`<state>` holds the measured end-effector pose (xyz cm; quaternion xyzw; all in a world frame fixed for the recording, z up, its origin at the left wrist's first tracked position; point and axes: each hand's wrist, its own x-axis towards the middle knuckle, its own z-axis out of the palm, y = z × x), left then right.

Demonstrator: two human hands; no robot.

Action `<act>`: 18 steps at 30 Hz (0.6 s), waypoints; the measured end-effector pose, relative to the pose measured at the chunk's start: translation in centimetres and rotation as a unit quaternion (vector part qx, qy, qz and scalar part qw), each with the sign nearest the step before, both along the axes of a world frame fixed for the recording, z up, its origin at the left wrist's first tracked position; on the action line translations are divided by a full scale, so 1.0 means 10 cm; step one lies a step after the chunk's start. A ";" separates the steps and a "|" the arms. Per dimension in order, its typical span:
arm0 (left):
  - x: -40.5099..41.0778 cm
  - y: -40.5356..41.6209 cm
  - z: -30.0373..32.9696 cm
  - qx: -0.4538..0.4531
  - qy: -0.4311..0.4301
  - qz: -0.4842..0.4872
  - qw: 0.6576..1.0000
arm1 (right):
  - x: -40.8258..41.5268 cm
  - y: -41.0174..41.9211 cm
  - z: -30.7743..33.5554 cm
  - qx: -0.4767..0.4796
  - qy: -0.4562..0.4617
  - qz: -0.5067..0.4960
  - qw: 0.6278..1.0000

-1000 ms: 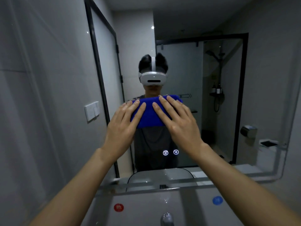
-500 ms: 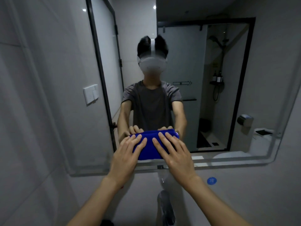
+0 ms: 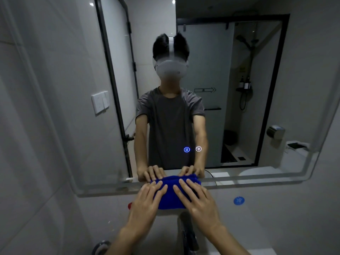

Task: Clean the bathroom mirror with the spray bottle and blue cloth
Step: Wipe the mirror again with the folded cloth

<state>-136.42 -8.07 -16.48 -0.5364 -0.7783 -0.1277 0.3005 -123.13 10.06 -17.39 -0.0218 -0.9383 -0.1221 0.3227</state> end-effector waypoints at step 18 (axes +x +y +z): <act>0.17 -0.50 1.19 -0.055 0.151 0.028 0.987 | 0.06 -0.19 1.06 0.066 0.034 0.114 0.991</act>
